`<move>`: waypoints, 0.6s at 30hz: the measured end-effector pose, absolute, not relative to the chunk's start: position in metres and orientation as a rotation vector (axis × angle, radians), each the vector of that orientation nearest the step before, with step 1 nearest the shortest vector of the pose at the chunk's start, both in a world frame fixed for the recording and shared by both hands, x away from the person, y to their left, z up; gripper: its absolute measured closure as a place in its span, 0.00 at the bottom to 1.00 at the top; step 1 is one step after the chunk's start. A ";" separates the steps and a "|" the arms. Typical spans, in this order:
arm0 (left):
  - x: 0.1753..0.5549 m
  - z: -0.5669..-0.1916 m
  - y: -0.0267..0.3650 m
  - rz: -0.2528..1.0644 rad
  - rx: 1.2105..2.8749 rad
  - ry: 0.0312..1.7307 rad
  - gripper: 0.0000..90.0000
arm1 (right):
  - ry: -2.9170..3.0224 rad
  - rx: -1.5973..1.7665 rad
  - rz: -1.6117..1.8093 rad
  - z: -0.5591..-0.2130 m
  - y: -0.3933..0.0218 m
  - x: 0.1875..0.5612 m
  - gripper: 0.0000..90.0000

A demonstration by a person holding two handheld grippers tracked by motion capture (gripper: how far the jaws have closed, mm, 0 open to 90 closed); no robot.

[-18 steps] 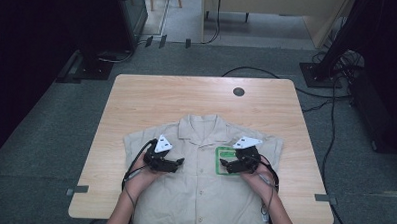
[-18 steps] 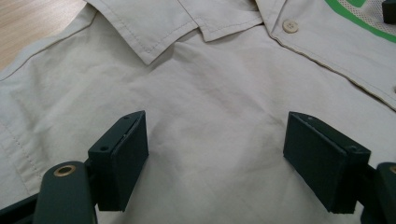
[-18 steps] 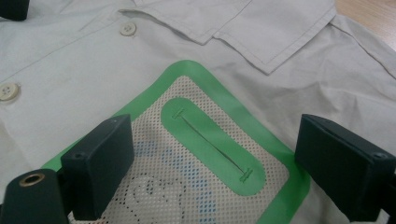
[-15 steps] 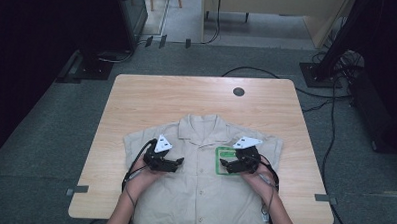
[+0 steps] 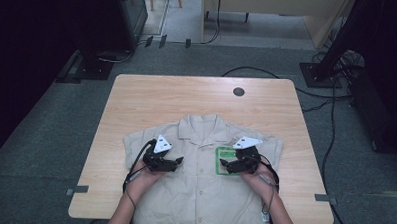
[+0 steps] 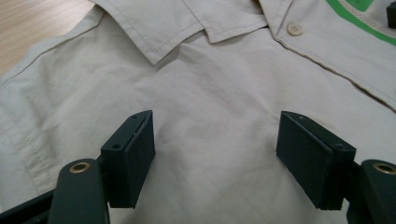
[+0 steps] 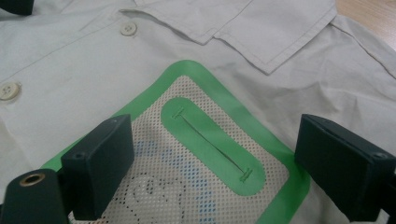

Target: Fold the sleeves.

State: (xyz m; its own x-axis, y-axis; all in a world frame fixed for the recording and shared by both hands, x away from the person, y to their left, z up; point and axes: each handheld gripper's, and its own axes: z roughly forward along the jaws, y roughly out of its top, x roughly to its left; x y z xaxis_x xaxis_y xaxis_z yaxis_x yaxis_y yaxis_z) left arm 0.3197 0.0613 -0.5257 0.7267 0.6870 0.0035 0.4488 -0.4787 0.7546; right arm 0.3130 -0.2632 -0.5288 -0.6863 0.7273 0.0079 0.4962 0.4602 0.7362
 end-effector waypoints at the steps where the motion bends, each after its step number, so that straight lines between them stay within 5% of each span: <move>1: 0.320 -0.526 0.062 0.395 2.152 0.861 0.31 | 2.408 1.039 1.062 -0.529 -0.263 0.313 0.13; 18: 0.320 -0.526 0.061 0.392 2.153 0.877 0.25 | 2.417 1.023 1.069 -0.529 -0.263 0.315 0.13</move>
State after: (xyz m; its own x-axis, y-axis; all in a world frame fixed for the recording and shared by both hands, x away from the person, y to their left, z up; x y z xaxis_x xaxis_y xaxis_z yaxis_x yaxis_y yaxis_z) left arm 0.3204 0.0614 -0.5259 0.7162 0.6979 -0.0033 0.4631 -0.4718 0.7503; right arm 0.3150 -0.2634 -0.5289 -0.6987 0.7154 0.0075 0.4869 0.4678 0.7376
